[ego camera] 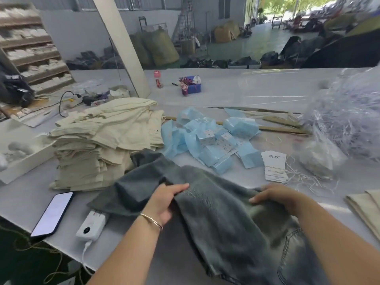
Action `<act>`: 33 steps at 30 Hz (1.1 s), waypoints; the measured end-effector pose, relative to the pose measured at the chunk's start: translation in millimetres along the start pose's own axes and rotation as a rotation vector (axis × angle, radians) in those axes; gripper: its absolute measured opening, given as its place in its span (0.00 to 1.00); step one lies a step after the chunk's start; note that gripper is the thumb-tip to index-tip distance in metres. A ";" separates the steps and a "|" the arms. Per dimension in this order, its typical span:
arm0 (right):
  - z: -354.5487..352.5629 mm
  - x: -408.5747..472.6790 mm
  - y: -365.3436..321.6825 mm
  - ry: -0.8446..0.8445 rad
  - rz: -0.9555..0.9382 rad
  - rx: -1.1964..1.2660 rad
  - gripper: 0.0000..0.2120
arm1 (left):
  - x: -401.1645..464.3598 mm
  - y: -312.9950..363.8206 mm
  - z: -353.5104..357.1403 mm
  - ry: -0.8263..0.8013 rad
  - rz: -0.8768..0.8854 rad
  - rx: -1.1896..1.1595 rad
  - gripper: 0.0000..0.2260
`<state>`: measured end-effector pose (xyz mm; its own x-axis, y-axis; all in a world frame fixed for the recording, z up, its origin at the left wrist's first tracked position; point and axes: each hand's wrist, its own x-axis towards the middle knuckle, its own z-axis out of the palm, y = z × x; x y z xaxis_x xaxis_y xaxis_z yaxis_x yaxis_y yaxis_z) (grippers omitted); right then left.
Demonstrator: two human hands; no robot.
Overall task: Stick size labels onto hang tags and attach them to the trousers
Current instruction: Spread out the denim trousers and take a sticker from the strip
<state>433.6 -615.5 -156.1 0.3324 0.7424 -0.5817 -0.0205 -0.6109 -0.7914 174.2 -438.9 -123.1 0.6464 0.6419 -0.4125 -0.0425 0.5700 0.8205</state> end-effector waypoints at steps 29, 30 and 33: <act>-3.1 -143.2 -128.4 -0.014 -0.887 0.539 0.07 | -109.9 124.6 28.9 0.620 1.133 0.639 0.14; 1.4 -145.5 -130.9 0.004 -0.878 0.524 0.07 | -114.7 125.3 38.2 0.566 1.252 0.809 0.20; 9.4 -152.5 -135.5 0.018 -0.838 0.468 0.06 | -125.4 126.4 83.5 -0.006 1.028 1.314 0.38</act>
<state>376.8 -643.3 38.1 0.4247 0.8812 0.2075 -0.1426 0.2914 -0.9459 151.4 -490.2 65.4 0.7597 0.4475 0.4718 0.2015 -0.8519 0.4834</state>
